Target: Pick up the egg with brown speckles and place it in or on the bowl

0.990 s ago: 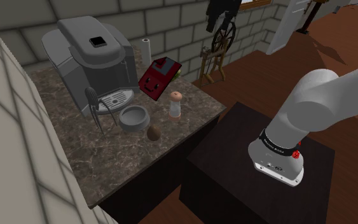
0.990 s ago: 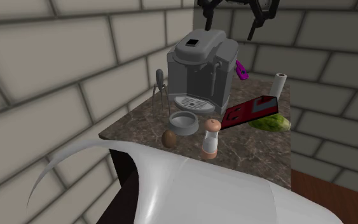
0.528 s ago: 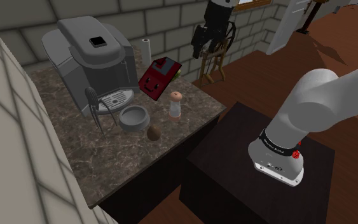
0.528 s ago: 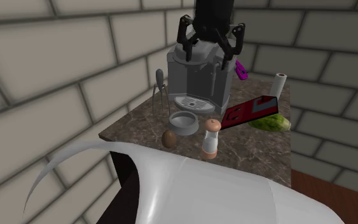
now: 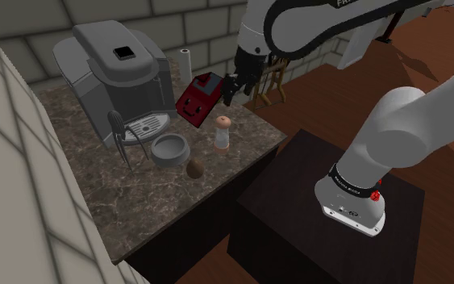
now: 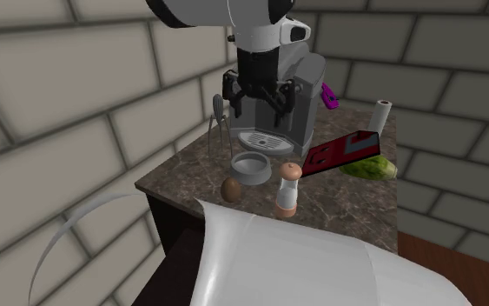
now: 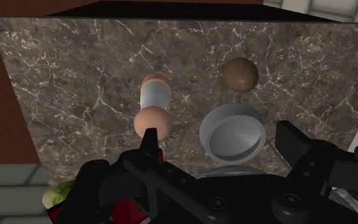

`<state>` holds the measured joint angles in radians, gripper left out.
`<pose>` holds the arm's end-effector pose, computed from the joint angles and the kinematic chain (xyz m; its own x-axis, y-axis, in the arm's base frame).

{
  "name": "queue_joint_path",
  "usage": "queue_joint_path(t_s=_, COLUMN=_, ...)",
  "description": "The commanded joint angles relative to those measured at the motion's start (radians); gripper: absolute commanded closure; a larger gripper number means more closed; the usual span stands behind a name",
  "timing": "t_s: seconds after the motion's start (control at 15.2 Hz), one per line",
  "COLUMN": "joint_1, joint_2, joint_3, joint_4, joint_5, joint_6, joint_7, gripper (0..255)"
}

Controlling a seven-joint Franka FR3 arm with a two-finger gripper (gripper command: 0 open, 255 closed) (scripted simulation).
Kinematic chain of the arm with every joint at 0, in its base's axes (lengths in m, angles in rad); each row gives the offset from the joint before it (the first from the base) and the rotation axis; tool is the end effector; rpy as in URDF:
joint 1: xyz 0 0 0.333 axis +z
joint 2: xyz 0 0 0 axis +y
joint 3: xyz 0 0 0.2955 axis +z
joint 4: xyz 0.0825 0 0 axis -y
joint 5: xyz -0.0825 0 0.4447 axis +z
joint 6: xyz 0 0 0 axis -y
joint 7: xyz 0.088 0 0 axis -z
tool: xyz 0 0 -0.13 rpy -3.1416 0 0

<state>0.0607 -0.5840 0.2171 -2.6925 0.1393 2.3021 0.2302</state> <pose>0.4271 0.1136 0.3522 0.9815 -0.0628 0.1810 -0.0560 -0.9975 -0.0424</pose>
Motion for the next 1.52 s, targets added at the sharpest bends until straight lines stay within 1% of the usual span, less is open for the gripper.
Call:
queue_joint_path(t_s=0.0, joint_1=0.006, joint_2=0.049, joint_3=0.049, joint_4=-0.029, joint_5=-0.002, joint_6=0.090, joint_7=0.048, gripper=0)
queue_joint_path(t_s=0.2, joint_1=-0.011, joint_2=0.154, joint_3=0.122, joint_4=-0.041, joint_5=-0.032, joint_6=0.219, joint_7=0.122, gripper=0)
queue_joint_path(t_s=0.33, joint_1=-0.037, joint_2=0.234, joint_3=0.178, joint_4=-0.040, joint_5=-0.075, joint_6=0.303, joint_7=0.187, gripper=0)
queue_joint_path(t_s=0.46, joint_1=-0.082, joint_2=0.320, joint_3=0.243, joint_4=-0.030, joint_5=-0.150, joint_6=0.382, joint_7=0.274, gripper=0)
queue_joint_path(t_s=0.53, joint_1=-0.113, joint_2=0.366, joint_3=0.280, joint_4=-0.022, joint_5=-0.206, joint_6=0.419, joint_7=0.331, gripper=0)
queue_joint_path(t_s=0.59, joint_1=-0.151, joint_2=0.414, joint_3=0.319, joint_4=-0.010, joint_5=-0.279, joint_6=0.452, joint_7=0.400, gripper=0)
queue_joint_path(t_s=0.66, joint_1=-0.193, joint_2=0.465, joint_3=0.358, joint_4=0.004, joint_5=-0.374, joint_6=0.480, joint_7=0.485, gripper=0)
queue_joint_path(t_s=0.73, joint_1=-0.234, joint_2=0.520, joint_3=0.391, joint_4=0.024, joint_5=-0.494, joint_6=0.500, joint_7=0.589, gripper=0)
queue_joint_path(t_s=0.79, joint_1=-0.267, joint_2=0.579, joint_3=0.414, joint_4=0.050, joint_5=-0.635, joint_6=0.509, joint_7=0.708, gripper=0)
queue_joint_path(t_s=0.86, joint_1=-0.282, joint_2=0.641, joint_3=0.420, joint_4=0.081, joint_5=-0.782, joint_6=0.507, joint_7=0.832, gripper=0)
queue_joint_path(t_s=0.92, joint_1=-0.268, joint_2=0.701, joint_3=0.400, joint_4=0.115, joint_5=-0.913, joint_6=0.498, joint_7=0.944, gripper=0)
queue_joint_path(t_s=0.99, joint_1=-0.231, joint_2=0.757, joint_3=0.364, joint_4=0.150, joint_5=-1.020, joint_6=0.487, joint_7=1.038, gripper=0)
queue_joint_path(t_s=1.12, joint_1=-0.155, joint_2=0.858, joint_3=0.295, joint_4=0.218, joint_5=-1.184, joint_6=0.465, joint_7=1.187, gripper=0)
queue_joint_path(t_s=1.25, joint_1=-0.088, joint_2=0.950, joint_3=0.240, joint_4=0.286, joint_5=-1.303, joint_6=0.442, joint_7=1.300, gripper=0)
queue_joint_path(t_s=1.32, joint_1=-0.066, joint_2=0.983, joint_3=0.224, joint_4=0.311, joint_5=-1.339, joint_6=0.434, joint_7=1.335, gripper=0)
queue_joint_path(t_s=1.45, joint_1=-0.053, joint_2=1.015, joint_3=0.203, joint_4=0.330, joint_5=-1.377, joint_6=0.438, joint_7=1.362, gripper=0)
